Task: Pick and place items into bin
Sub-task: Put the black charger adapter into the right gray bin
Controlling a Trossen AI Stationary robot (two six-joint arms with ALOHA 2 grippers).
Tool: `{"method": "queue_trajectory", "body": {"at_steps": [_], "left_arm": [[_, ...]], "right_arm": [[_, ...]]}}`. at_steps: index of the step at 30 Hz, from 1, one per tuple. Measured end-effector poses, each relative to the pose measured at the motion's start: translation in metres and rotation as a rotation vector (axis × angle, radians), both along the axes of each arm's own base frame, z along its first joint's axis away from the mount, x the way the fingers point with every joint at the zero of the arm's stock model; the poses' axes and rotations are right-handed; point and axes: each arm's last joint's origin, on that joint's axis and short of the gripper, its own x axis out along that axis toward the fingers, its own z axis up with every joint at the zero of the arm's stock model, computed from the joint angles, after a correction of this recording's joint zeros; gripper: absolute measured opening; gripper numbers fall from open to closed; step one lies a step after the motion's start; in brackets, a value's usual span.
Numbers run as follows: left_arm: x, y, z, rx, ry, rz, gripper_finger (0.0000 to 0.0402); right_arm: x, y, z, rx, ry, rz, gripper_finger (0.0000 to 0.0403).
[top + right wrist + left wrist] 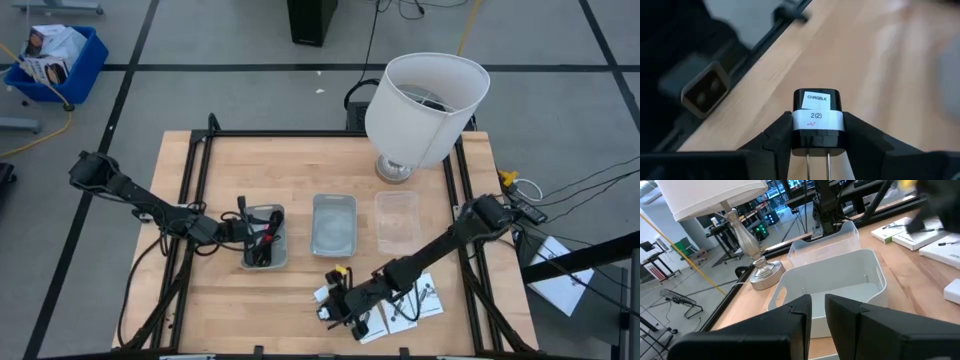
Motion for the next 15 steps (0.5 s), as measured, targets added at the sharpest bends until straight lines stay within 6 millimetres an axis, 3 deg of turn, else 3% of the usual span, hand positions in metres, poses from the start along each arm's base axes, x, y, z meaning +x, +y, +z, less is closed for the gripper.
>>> {"method": "queue_trajectory", "body": {"at_steps": [5, 8, 11, 15], "left_arm": [[0.000, 0.000, 0.000, 0.001, 0.000, 0.000, 0.0063], [0.000, 0.000, 0.000, -0.004, -0.001, 0.000, 0.0063], [0.000, 0.000, 0.000, -0.004, -0.002, 0.000, 0.0063], [0.000, 0.000, 0.000, -0.004, -0.001, 0.000, 0.0063]], "right_arm": [[-0.009, -0.030, 0.060, -0.100, -0.112, -0.193, 0.0138], [-0.012, -0.061, 0.083, -0.154, -0.125, -0.326, 0.0138], [-0.010, -0.092, 0.085, -0.172, -0.074, -0.414, 0.0138], [-0.004, -0.126, 0.062, -0.134, 0.029, -0.458, 0.0138]]}}
